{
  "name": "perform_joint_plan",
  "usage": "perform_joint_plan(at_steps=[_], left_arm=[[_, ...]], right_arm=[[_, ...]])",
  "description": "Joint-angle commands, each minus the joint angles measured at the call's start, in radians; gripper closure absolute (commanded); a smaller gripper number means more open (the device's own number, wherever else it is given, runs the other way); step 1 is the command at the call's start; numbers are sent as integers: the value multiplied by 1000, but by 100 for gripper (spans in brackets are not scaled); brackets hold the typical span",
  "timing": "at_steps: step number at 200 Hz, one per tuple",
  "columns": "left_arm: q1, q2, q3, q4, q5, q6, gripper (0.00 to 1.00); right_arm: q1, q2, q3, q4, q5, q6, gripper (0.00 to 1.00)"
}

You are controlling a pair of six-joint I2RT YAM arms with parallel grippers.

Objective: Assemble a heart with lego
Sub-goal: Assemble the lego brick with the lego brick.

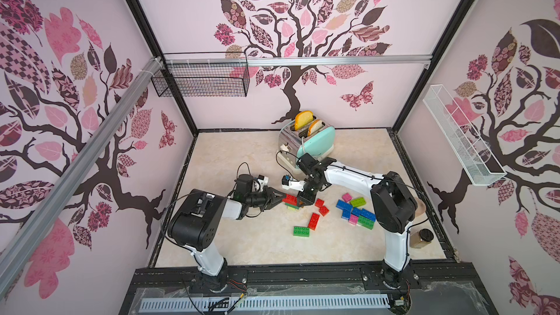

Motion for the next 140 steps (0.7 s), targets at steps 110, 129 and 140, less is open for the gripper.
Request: perform_joint_plan(at_steps=[110, 129, 140], left_arm=[[-6, 6, -25, 11, 1, 10, 70], [-6, 7, -24, 10, 1, 9, 70], [-6, 9, -25, 11, 3, 9, 70]], right_arm=[[64, 1, -78, 158, 74, 112, 78], [76, 12, -86, 171, 97, 140, 78], [85, 14, -97, 188, 122, 148, 78]])
